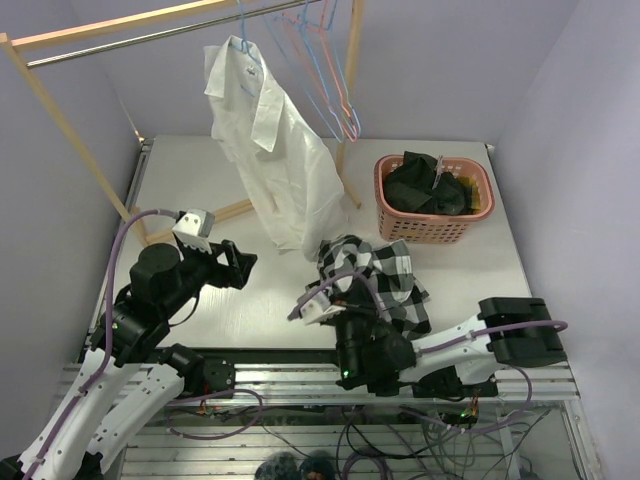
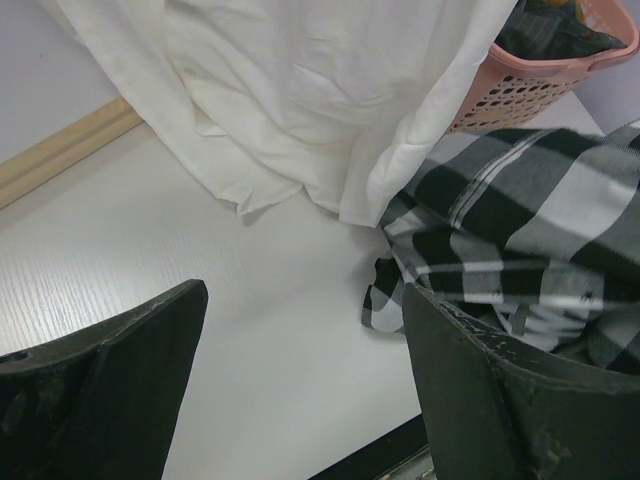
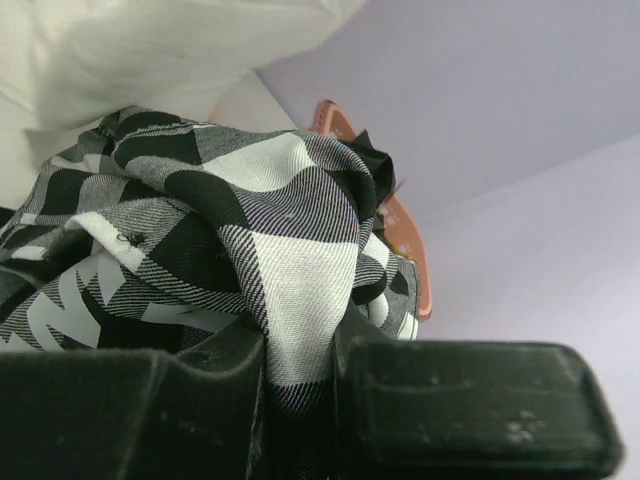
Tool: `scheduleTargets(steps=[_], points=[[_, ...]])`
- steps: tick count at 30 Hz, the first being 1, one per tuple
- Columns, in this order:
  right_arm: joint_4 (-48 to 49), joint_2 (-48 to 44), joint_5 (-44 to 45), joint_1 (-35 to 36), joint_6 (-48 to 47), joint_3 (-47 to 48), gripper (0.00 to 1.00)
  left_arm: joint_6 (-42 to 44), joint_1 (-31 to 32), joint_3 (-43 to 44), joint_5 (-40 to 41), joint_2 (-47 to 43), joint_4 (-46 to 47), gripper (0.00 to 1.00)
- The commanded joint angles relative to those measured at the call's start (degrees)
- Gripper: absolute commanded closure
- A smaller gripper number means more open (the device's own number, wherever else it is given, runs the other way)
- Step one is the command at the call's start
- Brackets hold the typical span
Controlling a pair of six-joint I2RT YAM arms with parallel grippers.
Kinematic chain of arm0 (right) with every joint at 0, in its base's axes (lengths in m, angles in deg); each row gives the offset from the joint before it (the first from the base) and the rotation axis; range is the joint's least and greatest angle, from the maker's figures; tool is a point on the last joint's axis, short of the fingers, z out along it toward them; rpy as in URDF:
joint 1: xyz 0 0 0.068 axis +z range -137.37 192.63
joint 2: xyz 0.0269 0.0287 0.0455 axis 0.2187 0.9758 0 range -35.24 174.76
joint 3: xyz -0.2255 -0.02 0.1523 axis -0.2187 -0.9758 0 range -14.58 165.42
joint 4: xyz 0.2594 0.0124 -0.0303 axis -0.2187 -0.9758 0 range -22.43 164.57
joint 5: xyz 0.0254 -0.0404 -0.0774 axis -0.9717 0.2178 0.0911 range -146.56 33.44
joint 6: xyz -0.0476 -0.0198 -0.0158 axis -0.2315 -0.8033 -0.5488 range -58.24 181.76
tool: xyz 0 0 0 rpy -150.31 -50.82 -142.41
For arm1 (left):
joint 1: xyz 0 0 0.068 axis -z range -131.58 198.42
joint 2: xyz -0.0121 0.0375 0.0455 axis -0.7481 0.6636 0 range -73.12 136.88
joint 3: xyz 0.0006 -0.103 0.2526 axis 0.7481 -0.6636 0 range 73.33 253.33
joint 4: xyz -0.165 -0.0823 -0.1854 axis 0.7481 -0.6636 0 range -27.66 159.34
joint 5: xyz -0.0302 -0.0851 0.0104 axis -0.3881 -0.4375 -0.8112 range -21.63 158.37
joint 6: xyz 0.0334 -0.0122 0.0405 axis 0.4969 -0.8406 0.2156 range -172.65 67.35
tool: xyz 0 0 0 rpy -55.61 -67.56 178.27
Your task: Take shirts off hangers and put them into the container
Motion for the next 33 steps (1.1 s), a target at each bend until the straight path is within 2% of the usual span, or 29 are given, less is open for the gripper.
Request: scheduleTargets(steps=[1, 6, 12, 13, 15, 16, 17, 18, 19, 20, 23, 26, 33], points=[[16.77, 5.72, 8.09, 4.07, -5.75, 3.2, 1.0, -0.4, 0.54, -0.1, 0.76, 0.69, -0.08, 0.1], [16.73, 15.33, 4.14, 4.35, -16.69, 3.89, 1.0, -0.44, 0.54, -0.03, 0.89, 0.98, -0.07, 0.1], [16.48, 12.64, -2.74, -3.7, -19.52, 1.41, 1.0, -0.48, 0.51, -0.12, 0.91, 1.09, 0.01, 0.1], [13.1, 10.82, -3.66, -4.91, -16.36, 1.42, 1.0, -0.44, 0.48, -0.05, 0.94, 1.26, -0.1, 0.1], [-9.73, 5.02, -5.42, -6.71, 3.31, 2.65, 1.0, -0.42, 0.46, -0.05, 0.89, 1.67, -0.14, 0.1], [-28.11, 2.26, -7.0, -8.29, 15.67, 4.12, 1.0, -0.48, 0.53, -0.01, 0.93, 1.8, -0.15, 0.1], [-50.97, 0.01, -9.96, -10.03, 33.31, 7.34, 1.0, -0.48, 0.48, 0.04, 0.96, 1.97, -0.16, 0.1], [-72.92, -1.56, -14.67, -11.59, 52.88, 14.98, 1.0, -0.48, 0.53, 0.01, 1.04, 2.05, -0.2, 0.1], [-91.59, -2.26, -20.59, -13.57, 68.88, 20.09, 1.0, -0.52, 0.52, 0.04, 1.21, 2.12, -0.24, 0.1], [-101.45, -2.59, -25.64, -15.92, 77.87, 24.74, 1.0, -0.55, 0.61, 0.06, 1.25, 2.2, -0.24, 0.1], [-106.82, -3.57, -32.21, -20.82, 83.99, 28.85, 1.0, -0.57, 0.58, -0.04, 1.51, 2.3, -0.23, 0.1], [-118.16, -3.38, -45.04, -29.05, 94.6, 35.61, 1.0, -0.57, 0.63, 0.06, 1.55, 2.81, -0.33, 0.1], [-121.36, -15.22, -62.71, -51.28, 104.58, 43.17, 1.0, -0.58, 0.62, -0.03, 1.47, 2.6, -0.24, 0.1]])
